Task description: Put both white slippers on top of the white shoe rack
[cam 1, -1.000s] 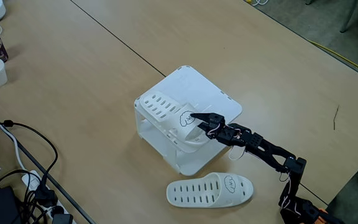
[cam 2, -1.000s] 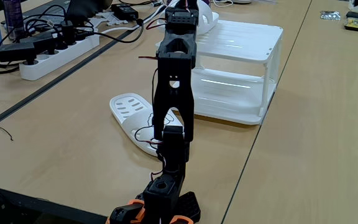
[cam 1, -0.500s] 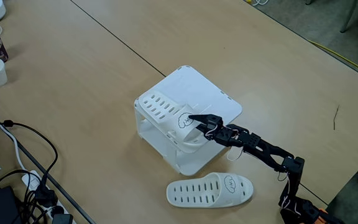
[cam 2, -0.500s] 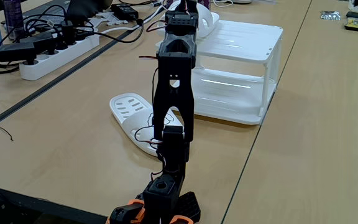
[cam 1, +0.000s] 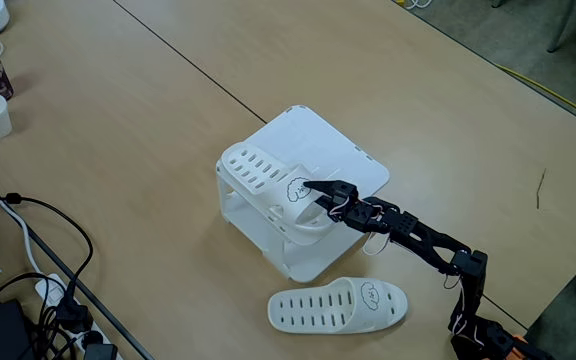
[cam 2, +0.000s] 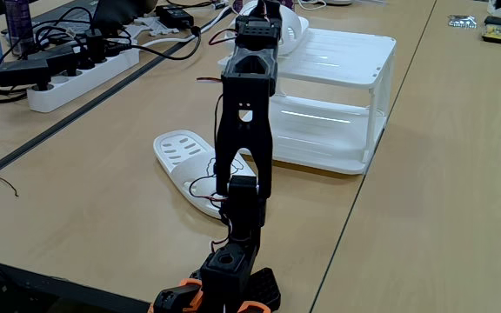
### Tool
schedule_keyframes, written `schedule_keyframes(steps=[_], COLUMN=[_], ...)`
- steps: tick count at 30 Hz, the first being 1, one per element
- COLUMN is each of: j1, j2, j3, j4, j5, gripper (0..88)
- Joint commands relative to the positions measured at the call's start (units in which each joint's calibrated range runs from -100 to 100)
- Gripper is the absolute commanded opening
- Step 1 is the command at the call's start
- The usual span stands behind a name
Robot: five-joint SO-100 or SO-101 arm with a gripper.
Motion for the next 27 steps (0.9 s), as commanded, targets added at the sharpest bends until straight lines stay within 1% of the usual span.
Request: schedule_keyframes(steps=[1, 4, 8, 10, 16, 21, 27], j1=[1.53, 1.53, 1.53, 1.44, 1.03, 0.87, 0.87], j2=[-0.72, -0.80, -0.80, -0.80, -1.31, -2.74, -5.60], j3=[-3.87, -3.60, -3.42, -3.33, -1.53, 1.18, 4.61], j4=[-0.86, -0.86, -0.86, -0.86, -0.69, -0.69, -0.69], j5=[0.42, 0.42, 0.42, 0.42, 0.42, 0.42, 0.42], gripper=[0.8, 2.9, 11.1, 13.6, 15.5, 19.9, 20.0])
